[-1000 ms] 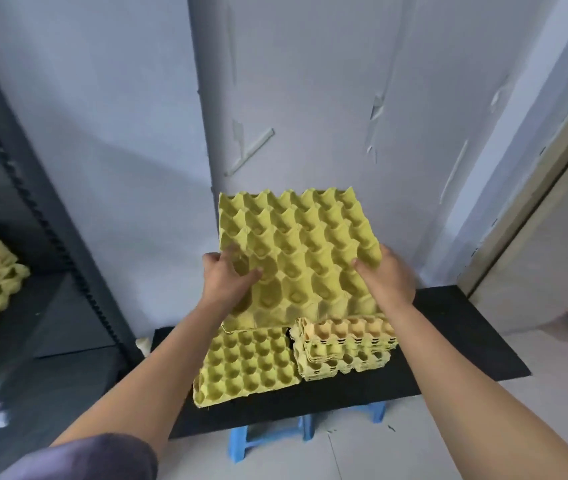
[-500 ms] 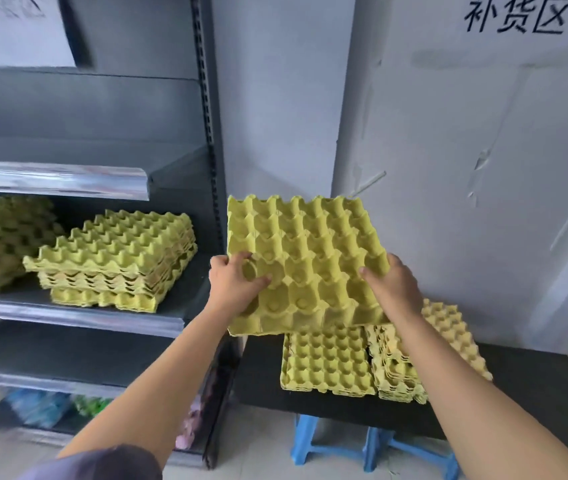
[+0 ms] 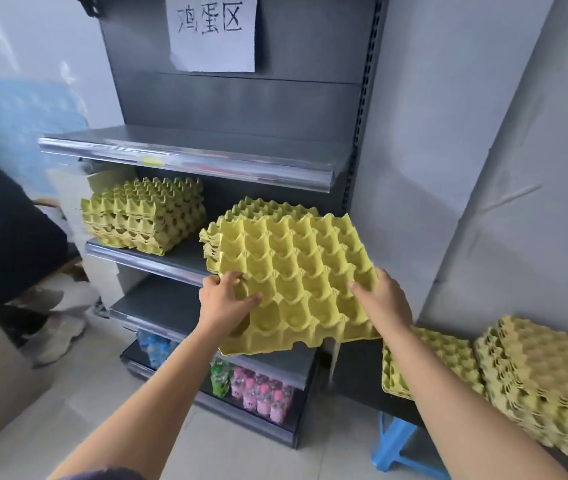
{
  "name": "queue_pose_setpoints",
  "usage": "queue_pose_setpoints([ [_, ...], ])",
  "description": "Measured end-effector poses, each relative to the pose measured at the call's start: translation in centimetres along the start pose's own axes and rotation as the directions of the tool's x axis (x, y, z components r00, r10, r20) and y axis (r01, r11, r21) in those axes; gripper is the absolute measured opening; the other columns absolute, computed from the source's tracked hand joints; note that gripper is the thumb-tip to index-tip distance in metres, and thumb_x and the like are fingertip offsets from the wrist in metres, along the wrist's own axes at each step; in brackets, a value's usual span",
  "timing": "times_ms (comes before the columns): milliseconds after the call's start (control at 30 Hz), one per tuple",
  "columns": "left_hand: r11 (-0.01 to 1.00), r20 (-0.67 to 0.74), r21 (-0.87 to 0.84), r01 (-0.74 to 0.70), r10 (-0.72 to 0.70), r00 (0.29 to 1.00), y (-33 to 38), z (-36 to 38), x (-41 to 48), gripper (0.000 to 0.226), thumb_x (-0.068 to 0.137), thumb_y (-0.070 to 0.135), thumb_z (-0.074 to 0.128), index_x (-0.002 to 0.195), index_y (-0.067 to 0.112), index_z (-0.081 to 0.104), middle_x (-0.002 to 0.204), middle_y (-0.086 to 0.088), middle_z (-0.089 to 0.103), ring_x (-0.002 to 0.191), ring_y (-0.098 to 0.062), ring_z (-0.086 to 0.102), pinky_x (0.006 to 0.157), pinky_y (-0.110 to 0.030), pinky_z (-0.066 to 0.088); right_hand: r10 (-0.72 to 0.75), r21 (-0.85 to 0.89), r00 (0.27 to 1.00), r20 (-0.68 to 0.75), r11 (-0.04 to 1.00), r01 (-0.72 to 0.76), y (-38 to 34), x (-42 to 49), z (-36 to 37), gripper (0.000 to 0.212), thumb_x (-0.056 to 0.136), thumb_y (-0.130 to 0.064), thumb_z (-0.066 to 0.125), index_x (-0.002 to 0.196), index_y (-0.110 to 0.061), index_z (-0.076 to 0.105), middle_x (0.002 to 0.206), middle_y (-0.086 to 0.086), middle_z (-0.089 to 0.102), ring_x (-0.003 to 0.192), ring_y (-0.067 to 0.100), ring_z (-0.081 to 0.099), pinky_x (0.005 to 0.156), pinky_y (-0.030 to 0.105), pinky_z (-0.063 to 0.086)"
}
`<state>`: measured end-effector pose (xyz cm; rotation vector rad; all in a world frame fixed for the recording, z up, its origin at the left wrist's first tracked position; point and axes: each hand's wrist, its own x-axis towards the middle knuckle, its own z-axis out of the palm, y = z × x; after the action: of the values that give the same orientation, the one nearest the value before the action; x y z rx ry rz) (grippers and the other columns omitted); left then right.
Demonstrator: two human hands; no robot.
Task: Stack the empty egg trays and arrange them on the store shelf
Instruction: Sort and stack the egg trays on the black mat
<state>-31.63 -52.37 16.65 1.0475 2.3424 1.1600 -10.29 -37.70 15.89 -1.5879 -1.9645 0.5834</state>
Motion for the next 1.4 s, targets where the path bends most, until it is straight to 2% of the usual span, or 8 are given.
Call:
queue_pose_setpoints([
  [167, 0.992, -0.065, 0.111, 0.061, -0.054, 0.996, -5.9, -6.4, 1.7, 0.064, 0.080, 0.047, 0.068, 0.135, 0.027, 0.043, 0.134, -0.012, 0.037, 0.128, -0.031, 0.028, 0.104, -0.042, 0.032, -0.043, -0.030, 0.997, 0.061, 0.999, 0.045, -6.4, -1.4, 6.1, 0.068, 0.085, -0.055, 0.057, 0.141, -0.021, 0.037, 0.131, 0.004, 0.053, 0.115, 0.027, 0.055, 0.083, 0.040, 0.050],
  [300, 0.989, -0.096, 0.105, 0.101, -0.091, 0.991, -8.7, -9.0, 3.7, 0.063, 0.080, 0.045, 0.068, 0.135, 0.025, 0.043, 0.135, -0.014, 0.039, 0.128, -0.032, 0.028, 0.105, -0.041, 0.030, -0.106, -0.030, 0.987, 0.122, 0.993, 0.110, -9.9, -1.0, 9.4, 0.076, 0.083, -0.057, 0.059, 0.145, -0.023, 0.032, 0.134, 0.003, 0.052, 0.116, 0.026, 0.055, 0.085, 0.040, 0.051],
  [400, 0.990, -0.076, 0.103, 0.099, -0.091, 0.993, -9.6, -9.9, 5.9, 0.065, 0.080, 0.044, 0.068, 0.136, 0.024, 0.042, 0.136, -0.015, 0.039, 0.129, -0.032, 0.027, 0.106, -0.039, 0.028, -0.131, -0.044, 0.986, 0.106, 0.990, 0.136, -11.4, 0.3, 10.9, 0.069, 0.082, -0.057, 0.059, 0.139, -0.024, 0.038, 0.123, 0.001, 0.058, 0.103, 0.023, 0.061, 0.075, 0.038, 0.054],
  [600, 0.995, -0.030, 0.085, 0.046, -0.044, 0.999, -9.7, -9.8, 12.0, 0.064, 0.080, 0.038, 0.069, 0.137, 0.024, 0.042, 0.137, -0.016, 0.039, 0.130, -0.033, 0.027, 0.106, -0.040, 0.025, -0.117, -0.049, 0.992, 0.045, 0.992, 0.119, -12.9, 4.4, 13.2, 0.064, 0.084, -0.057, 0.056, 0.136, -0.024, 0.041, 0.117, 0.001, 0.058, 0.100, 0.023, 0.061, 0.070, 0.035, 0.052],
  [867, 0.998, 0.034, -0.034, -0.053, 0.055, 0.998, -8.1, -8.3, 22.5, 0.058, 0.082, 0.023, 0.069, 0.135, 0.017, 0.046, 0.141, -0.011, 0.035, 0.127, -0.028, 0.039, 0.107, -0.039, 0.034, -0.021, -0.046, 0.999, -0.028, 0.999, 0.019, -14.7, 12.4, 15.6, 0.066, 0.090, -0.053, 0.053, 0.143, -0.017, 0.036, 0.127, 0.006, 0.057, 0.109, 0.026, 0.059, 0.066, 0.030, 0.042],
  [1033, 0.993, 0.082, -0.104, -0.049, 0.058, 0.995, -7.3, -7.2, 27.5, 0.054, 0.082, 0.021, 0.069, 0.132, 0.017, 0.049, 0.137, -0.012, 0.039, 0.096, -0.025, 0.061, 0.081, -0.030, 0.049, 0.061, -0.069, 0.996, -0.071, 0.995, -0.066, -15.9, 15.7, 16.7, 0.062, 0.090, -0.052, 0.053, 0.139, -0.015, 0.040, 0.121, 0.009, 0.059, 0.102, 0.028, 0.061, 0.061, 0.029, 0.042],
  [1167, 0.992, 0.098, -0.083, -0.095, 0.103, 0.990, -6.4, -6.4, 31.7, 0.051, 0.082, 0.021, 0.069, 0.130, 0.015, 0.052, 0.130, -0.006, 0.054, 0.109, -0.021, 0.055, 0.081, -0.026, 0.041, 0.129, -0.073, 0.986, -0.109, 0.988, -0.137, -16.9, 18.1, 17.3, 0.055, 0.089, -0.053, 0.054, 0.127, -0.014, 0.048, 0.114, 0.011, 0.061, 0.097, 0.030, 0.063, 0.064, 0.033, 0.049],
  [1400, 0.979, 0.163, -0.077, -0.190, 0.200, 0.966, -5.6, -5.6, 38.0, 0.016, 0.081, 0.016, 0.069, 0.096, 0.023, 0.067, 0.100, 0.001, 0.064, 0.095, -0.020, 0.059, 0.075, -0.025, 0.041, 0.207, -0.115, 0.967, -0.149, 0.968, -0.225, -17.9, 20.5, 18.9, 0.050, 0.088, -0.052, 0.057, 0.115, -0.010, 0.053, 0.109, 0.011, 0.064, 0.098, 0.031, 0.063, 0.069, 0.037, 0.052],
])
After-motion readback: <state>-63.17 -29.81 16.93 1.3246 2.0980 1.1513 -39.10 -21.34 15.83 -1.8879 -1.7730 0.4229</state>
